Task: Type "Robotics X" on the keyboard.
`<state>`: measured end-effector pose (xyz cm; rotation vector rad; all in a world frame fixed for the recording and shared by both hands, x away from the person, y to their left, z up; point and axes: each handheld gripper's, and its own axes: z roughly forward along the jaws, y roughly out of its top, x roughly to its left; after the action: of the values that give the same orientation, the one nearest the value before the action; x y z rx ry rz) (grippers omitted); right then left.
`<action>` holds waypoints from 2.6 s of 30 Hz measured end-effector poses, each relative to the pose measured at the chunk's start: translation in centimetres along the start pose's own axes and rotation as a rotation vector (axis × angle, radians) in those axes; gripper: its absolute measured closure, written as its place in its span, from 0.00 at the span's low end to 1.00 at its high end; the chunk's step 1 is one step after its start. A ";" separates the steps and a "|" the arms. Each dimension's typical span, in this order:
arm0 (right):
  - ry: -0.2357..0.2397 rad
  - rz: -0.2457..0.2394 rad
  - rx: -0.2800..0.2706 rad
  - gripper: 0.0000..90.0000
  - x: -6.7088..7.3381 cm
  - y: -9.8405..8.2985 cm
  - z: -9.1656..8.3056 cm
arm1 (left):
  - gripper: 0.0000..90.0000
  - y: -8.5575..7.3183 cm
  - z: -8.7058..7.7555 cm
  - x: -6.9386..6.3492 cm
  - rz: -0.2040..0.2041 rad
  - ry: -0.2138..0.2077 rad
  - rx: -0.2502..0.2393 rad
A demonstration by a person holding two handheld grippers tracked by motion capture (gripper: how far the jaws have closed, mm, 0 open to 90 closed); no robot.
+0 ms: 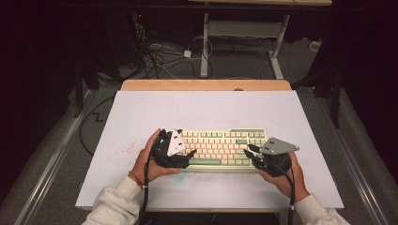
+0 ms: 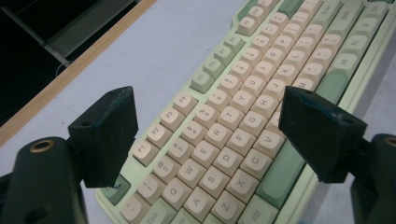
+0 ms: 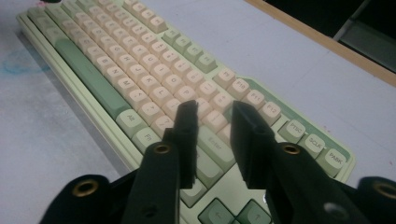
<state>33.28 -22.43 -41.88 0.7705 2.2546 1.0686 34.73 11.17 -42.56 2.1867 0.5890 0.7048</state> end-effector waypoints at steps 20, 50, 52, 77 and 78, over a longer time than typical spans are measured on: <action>-0.026 -0.016 -0.019 0.30 1.2 0.4 0.5 | 0.17 -4.1 -2.4 -0.7 -0.001 0.031 0.015; 0.076 -0.045 0.075 1.00 2.0 2.9 6.8 | 0.18 -8.6 -4.8 -0.8 -0.053 0.044 0.090; 0.076 -0.046 0.082 1.00 2.0 3.2 7.3 | 0.19 -8.6 -4.8 -0.8 -0.052 0.045 0.091; 0.047 -0.052 0.209 1.00 2.5 4.0 10.6 | 0.19 -8.7 -4.4 -0.7 -0.058 0.014 0.101; 0.059 -0.062 0.202 1.00 2.6 4.0 10.6 | 0.19 -8.7 -4.4 -0.7 -0.058 0.014 0.101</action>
<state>39.54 -13.21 -45.02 0.7530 2.4465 0.8547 29.74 18.33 -46.94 2.2489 0.7060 0.6735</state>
